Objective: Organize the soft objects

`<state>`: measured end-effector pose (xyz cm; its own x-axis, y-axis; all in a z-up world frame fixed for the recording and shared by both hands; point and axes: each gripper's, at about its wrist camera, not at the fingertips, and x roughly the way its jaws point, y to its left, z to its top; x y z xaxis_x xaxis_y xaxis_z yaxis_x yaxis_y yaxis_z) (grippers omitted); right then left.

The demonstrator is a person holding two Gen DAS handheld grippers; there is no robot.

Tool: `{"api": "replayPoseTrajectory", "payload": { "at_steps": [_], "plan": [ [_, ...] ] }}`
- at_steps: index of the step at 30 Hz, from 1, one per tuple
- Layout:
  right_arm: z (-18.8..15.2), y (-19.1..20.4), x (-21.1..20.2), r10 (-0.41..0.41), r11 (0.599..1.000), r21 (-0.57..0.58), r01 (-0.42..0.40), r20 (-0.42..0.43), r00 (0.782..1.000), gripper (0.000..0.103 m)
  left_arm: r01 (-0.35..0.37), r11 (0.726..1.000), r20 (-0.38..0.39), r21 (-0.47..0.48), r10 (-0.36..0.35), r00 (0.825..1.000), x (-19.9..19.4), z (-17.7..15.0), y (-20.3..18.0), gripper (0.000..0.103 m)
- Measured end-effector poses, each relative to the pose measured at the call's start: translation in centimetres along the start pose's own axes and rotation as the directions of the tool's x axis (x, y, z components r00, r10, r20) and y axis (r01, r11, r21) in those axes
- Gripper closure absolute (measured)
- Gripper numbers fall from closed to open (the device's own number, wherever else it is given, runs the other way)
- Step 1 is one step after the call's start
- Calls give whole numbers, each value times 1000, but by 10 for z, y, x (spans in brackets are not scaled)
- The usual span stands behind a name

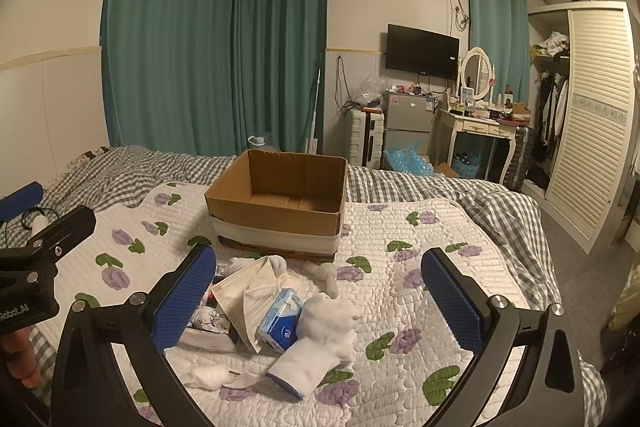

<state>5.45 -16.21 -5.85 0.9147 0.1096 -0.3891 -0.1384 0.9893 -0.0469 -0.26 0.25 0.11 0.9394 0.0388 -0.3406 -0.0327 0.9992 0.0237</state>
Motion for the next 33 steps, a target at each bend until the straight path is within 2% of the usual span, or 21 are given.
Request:
{"api": "replayPoseTrajectory", "payload": {
  "at_steps": [6, 9, 13, 16, 18, 21, 24, 27, 30, 31, 33],
  "plan": [
    [5, 5, -4, -9, 999, -38, 9, -5, 1000, 0, -8, 1000, 10, -10, 8, 1000, -2, 6, 2, 0],
    [10, 3, 8, -29, 997, -68, 26, -46, 999, 0, -6, 1000, -2, -19, 6, 1000, 5, 8, 4, 0],
    [5, -8, 40, -43, 995, -93, 30, -138, 989, 0, -18, 999, -99, -41, 14, 995, 37, -3, 9, 0],
    [-10, -13, 73, -46, 994, -111, 20, -235, 971, 0, -44, 998, -177, -47, 35, 984, 63, -21, 10, 0],
    [-23, -15, 98, -40, 994, -109, 6, -315, 948, 2, -51, 998, -236, -49, 38, 971, 80, -34, 11, 0],
    [-43, -17, 135, -8, 996, -85, -31, -426, 905, 13, -47, 998, -303, -51, 30, 953, 97, -51, 9, 0],
    [-62, -18, 159, 24, 996, -58, -61, -501, 865, 17, -38, 999, -346, -35, 23, 938, 108, -65, 4, 0],
    [-77, -19, 174, 17, 996, -59, -59, -550, 835, 29, -16, 999, -400, -29, 3, 916, 117, -81, -5, 0],
    [-85, -24, 179, 69, 996, -12, -92, -560, 826, 48, 6, 1000, -451, -21, -15, 893, 128, -93, -14, 0],
    [-85, -24, 178, 81, 995, -3, -99, -553, 829, 54, 21, 1000, -470, -17, -27, 883, 130, -97, -18, 0],
    [-85, -26, 172, 86, 995, 2, -100, -532, 842, 58, 49, 998, -480, -27, -56, 875, 132, -99, -22, 0]
  ]
}}
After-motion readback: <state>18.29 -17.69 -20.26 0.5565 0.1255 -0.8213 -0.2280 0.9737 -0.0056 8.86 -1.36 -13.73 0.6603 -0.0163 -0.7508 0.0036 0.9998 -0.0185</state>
